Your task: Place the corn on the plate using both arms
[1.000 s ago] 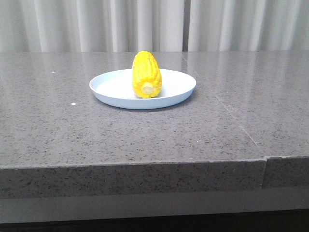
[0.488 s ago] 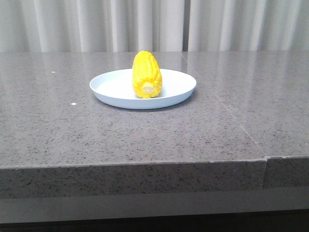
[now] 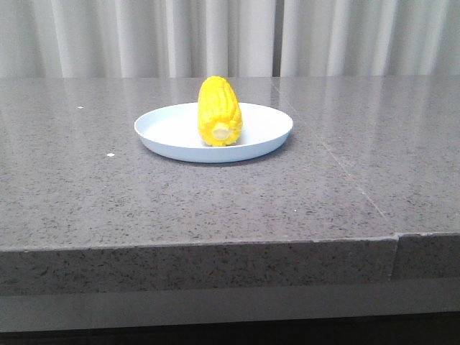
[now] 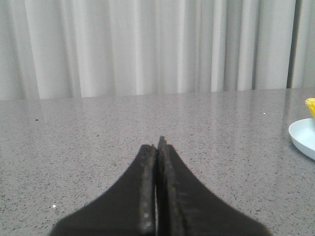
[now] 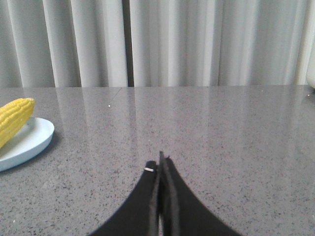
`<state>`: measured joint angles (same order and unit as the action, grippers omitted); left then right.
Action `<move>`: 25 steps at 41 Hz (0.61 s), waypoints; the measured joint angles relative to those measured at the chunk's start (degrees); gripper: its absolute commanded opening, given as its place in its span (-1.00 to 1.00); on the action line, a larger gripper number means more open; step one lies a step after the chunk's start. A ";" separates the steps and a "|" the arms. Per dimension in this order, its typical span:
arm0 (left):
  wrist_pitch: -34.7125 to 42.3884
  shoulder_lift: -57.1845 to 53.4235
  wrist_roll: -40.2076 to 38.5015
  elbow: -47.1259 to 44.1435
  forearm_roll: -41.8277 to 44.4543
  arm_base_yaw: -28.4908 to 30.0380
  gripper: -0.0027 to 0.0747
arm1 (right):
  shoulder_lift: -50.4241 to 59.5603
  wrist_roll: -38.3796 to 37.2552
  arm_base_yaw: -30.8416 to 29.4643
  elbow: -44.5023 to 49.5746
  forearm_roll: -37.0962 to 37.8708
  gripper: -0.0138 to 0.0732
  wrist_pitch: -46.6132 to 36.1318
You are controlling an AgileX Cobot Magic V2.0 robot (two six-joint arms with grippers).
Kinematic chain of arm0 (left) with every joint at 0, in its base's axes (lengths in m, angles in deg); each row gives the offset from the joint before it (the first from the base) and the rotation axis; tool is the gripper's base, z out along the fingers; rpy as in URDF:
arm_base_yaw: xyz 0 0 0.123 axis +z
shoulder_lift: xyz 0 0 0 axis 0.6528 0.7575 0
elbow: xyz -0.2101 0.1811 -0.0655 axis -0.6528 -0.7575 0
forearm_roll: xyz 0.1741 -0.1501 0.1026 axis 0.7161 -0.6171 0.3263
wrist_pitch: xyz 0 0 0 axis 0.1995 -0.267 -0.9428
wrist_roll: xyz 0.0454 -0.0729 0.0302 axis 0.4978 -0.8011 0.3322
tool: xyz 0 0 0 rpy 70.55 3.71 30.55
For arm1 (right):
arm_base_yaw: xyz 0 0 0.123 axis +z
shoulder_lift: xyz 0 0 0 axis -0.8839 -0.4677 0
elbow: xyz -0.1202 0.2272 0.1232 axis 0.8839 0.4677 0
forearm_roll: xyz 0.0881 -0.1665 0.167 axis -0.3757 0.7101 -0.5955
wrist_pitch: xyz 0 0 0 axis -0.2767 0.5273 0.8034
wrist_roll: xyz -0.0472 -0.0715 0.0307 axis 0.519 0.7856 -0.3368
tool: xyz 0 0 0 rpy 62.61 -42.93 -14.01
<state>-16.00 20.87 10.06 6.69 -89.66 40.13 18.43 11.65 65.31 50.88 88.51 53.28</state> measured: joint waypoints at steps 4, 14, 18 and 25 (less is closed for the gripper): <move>0.00 0.00 0.00 0.00 0.00 0.00 -0.98 | 0.00 0.15 0.00 0.00 0.00 -0.96 -0.52; 0.00 0.00 0.00 0.00 0.00 0.00 -0.98 | 0.00 0.62 0.00 0.00 0.00 -0.96 -1.72; 0.00 0.00 0.00 0.00 0.00 0.00 -0.98 | 0.00 1.13 0.00 0.00 -0.80 -0.96 -1.72; 0.00 0.00 0.00 0.00 0.00 0.00 -0.98 | 0.00 3.25 0.00 0.00 -2.40 -0.96 -1.72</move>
<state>-16.00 20.87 10.06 6.69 -89.66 40.13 18.43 14.90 65.31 50.88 86.11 51.56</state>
